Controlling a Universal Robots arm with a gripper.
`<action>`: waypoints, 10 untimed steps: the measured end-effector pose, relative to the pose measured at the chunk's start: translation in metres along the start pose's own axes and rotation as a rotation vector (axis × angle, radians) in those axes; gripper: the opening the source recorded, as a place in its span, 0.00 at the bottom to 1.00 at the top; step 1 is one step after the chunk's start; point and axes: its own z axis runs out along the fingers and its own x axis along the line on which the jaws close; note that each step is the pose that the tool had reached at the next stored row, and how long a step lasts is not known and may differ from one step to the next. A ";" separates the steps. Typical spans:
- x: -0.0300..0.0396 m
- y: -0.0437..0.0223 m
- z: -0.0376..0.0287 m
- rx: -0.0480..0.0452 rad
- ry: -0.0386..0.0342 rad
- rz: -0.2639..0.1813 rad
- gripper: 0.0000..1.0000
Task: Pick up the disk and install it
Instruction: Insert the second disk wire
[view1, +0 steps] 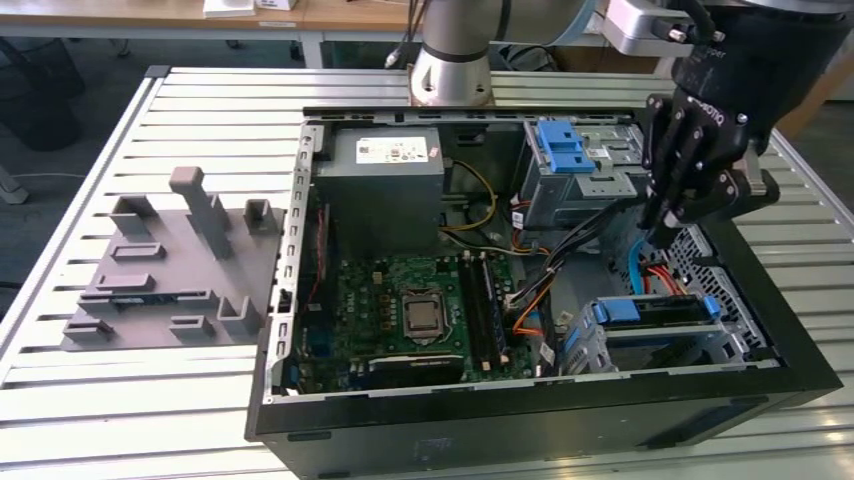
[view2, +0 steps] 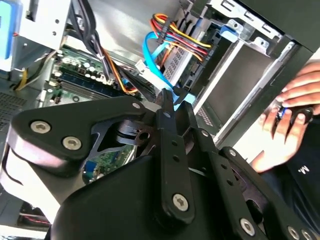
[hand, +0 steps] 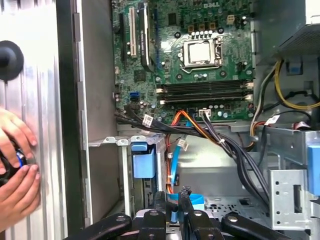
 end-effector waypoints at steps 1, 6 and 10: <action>-0.0004 -0.0004 0.0007 0.0004 0.0073 0.000 0.25; -0.0016 -0.0028 0.0058 0.0016 0.0308 0.000 0.25; -0.0027 -0.0038 0.0128 0.0019 0.0351 0.000 0.25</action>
